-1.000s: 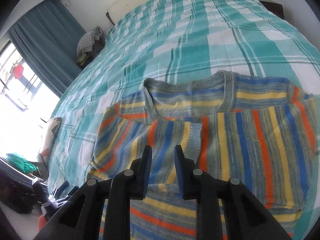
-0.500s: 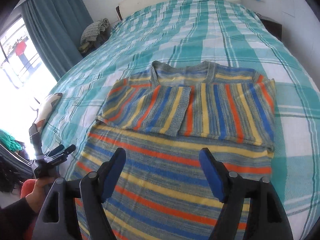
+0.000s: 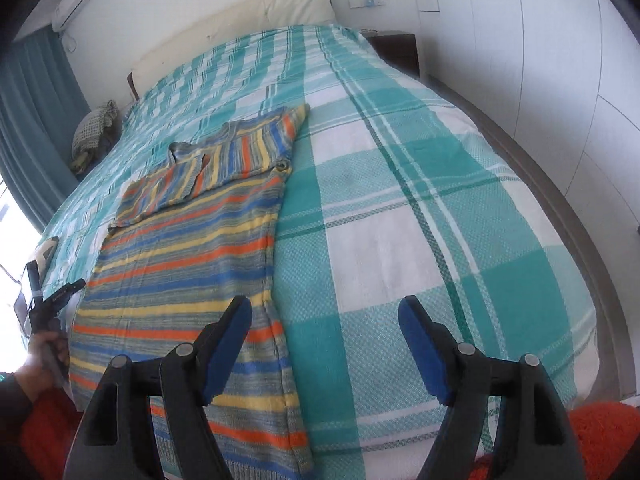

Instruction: Fold small clothes

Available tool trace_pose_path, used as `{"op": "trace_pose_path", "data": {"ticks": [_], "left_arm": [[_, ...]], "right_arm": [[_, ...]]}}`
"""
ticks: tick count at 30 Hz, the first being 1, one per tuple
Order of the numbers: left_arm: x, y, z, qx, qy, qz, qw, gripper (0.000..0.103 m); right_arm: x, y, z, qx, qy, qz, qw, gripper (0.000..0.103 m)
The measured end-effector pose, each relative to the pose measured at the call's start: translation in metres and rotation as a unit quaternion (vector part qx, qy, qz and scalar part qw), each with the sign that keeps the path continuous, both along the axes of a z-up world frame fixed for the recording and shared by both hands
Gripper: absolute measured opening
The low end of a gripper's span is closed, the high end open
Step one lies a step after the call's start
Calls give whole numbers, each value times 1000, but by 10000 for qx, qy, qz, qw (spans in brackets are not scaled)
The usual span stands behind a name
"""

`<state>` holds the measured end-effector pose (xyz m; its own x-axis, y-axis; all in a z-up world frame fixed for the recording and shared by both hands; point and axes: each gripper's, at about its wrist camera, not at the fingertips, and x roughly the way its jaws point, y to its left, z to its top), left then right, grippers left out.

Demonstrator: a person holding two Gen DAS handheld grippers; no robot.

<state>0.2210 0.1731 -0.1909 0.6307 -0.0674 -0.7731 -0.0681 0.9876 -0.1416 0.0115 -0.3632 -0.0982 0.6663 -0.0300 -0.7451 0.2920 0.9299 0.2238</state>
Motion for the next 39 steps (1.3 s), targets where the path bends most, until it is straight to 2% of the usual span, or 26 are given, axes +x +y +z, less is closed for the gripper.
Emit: {"op": "trace_pose_path", "data": {"ticks": [4,6,9,15,22,32,39], "left_arm": [[-2,0,8,-35,362,-143,9992,103],[-12,0,16,-248,485,-211,9983,102],[-31,-1,28,-624,552,-430,9956,102],[-70,-16,41,-1020,469,-648,9916,102],[-73,-27,35,-950,595,-769,9907,102],[-76,-31,30,-861,565,-806,9914,102],[-76,-29,32,-951,532,-788,9909,102]], "right_arm": [[-1,-1,5,-76,-162,-74,9998,76],[1,2,2,-61,-133,-1,9999,76],[3,6,-1,-67,-108,74,9999,76],[9,11,-8,-15,-43,131,9999,76],[9,14,-11,-46,-17,221,9997,76],[5,-6,-17,387,-3,-156,9991,76],[3,-10,-17,450,-15,-220,9987,76]]}}
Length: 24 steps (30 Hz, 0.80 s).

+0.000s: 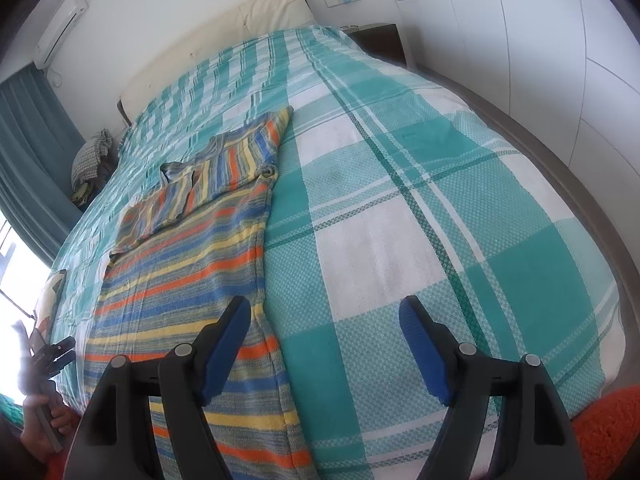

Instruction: Fold small clothes

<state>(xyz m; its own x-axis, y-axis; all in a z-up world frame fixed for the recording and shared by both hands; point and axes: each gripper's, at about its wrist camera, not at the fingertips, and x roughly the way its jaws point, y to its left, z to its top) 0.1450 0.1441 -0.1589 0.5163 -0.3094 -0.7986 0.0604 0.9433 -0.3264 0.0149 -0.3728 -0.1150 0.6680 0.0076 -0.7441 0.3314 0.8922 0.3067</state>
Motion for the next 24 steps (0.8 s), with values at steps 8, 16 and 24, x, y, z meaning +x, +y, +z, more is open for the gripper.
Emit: {"op": "trace_pose_path", "data": {"ticks": [8,16,24], "left_arm": [[0,2,1,-46,-6,38,10000,102],[0,2,2,-48,-40,18,10000,102],[0,2,2,-66,-25,20,10000,102]], "right_arm": [[1,5,0,-56,14,90,9999,76],[0,4,1,-32,-3,57,10000,76],[0,4,2,-35,4,75,10000,76]]}}
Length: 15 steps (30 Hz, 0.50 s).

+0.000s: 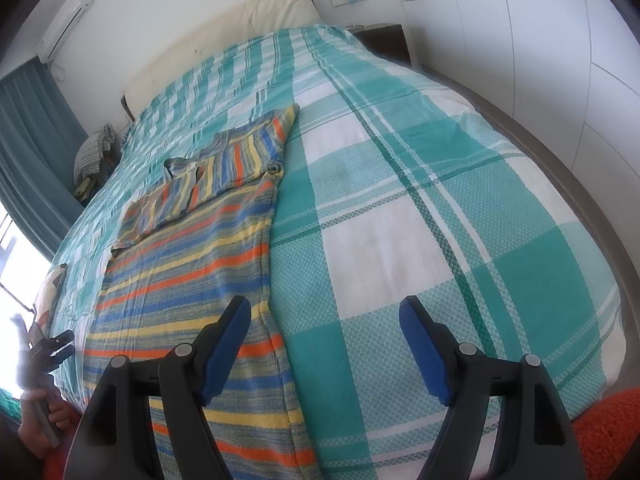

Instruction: Fold small clothes

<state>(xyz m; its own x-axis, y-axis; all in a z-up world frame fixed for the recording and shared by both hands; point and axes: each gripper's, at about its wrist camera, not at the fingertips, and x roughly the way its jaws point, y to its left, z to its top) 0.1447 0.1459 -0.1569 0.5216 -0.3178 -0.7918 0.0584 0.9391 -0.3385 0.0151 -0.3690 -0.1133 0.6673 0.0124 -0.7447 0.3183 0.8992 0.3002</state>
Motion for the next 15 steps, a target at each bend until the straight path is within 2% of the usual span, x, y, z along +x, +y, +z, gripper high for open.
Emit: {"op": "trace_pose_path", "data": {"ticks": [15], "left_arm": [[0,0,1,-18,-16,19,10000,102]], "right_arm": [[0,0,0,-3,-1,-3,10000,76]]}}
